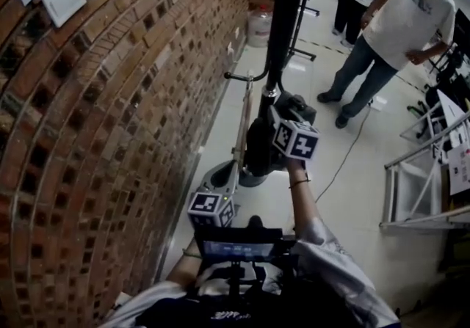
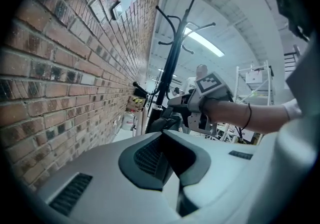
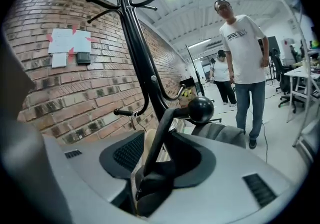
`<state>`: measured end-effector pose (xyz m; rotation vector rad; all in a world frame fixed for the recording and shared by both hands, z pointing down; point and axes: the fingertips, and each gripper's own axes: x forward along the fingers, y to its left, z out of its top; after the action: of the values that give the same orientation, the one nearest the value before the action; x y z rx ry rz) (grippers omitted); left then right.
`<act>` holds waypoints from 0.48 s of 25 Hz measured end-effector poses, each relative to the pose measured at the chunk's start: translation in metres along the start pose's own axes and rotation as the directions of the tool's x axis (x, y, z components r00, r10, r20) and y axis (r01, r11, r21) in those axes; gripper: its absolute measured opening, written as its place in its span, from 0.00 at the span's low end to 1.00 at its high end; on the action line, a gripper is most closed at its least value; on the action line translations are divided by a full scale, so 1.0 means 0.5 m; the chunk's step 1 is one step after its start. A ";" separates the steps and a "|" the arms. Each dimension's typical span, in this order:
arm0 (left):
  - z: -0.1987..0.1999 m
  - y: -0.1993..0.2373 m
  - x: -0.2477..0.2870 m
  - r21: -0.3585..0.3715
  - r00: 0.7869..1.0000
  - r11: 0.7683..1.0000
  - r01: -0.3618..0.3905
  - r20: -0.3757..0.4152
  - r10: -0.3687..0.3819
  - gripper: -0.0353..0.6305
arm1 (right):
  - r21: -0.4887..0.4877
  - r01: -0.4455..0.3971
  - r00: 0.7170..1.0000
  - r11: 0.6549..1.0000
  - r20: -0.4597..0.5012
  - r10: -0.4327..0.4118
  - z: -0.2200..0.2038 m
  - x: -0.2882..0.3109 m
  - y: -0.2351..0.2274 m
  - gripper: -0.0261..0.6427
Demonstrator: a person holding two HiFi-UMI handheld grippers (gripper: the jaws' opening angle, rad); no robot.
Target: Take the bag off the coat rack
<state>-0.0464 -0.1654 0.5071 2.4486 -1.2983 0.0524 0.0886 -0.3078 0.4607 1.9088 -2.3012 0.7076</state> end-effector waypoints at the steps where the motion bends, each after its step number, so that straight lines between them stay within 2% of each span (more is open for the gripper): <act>1: 0.003 0.006 0.002 -0.006 1.000 1.000 -0.011 0.005 0.011 0.07 | 0.005 0.001 1.000 1.000 -0.010 -0.001 0.001 0.010 -0.002 0.29; 7: 0.019 0.022 0.020 -0.012 0.998 0.998 -0.054 0.023 0.054 0.07 | 0.002 0.011 0.992 1.000 -0.129 -0.011 -0.016 0.042 -0.019 0.29; 9: 0.029 0.030 0.028 -0.016 0.997 0.997 -0.073 0.033 0.074 0.07 | -0.036 0.009 0.987 0.999 -0.162 -0.015 -0.016 0.049 -0.013 0.29; 12: 0.032 0.034 0.038 -0.023 0.995 0.996 -0.090 0.038 0.091 0.07 | -0.128 0.049 0.982 0.991 -0.174 -0.071 -0.016 0.057 -0.014 0.29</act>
<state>-0.0514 -0.1948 0.5014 2.3831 -1.4191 0.0151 0.0868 -0.3314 0.4795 1.7754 -2.1188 0.6821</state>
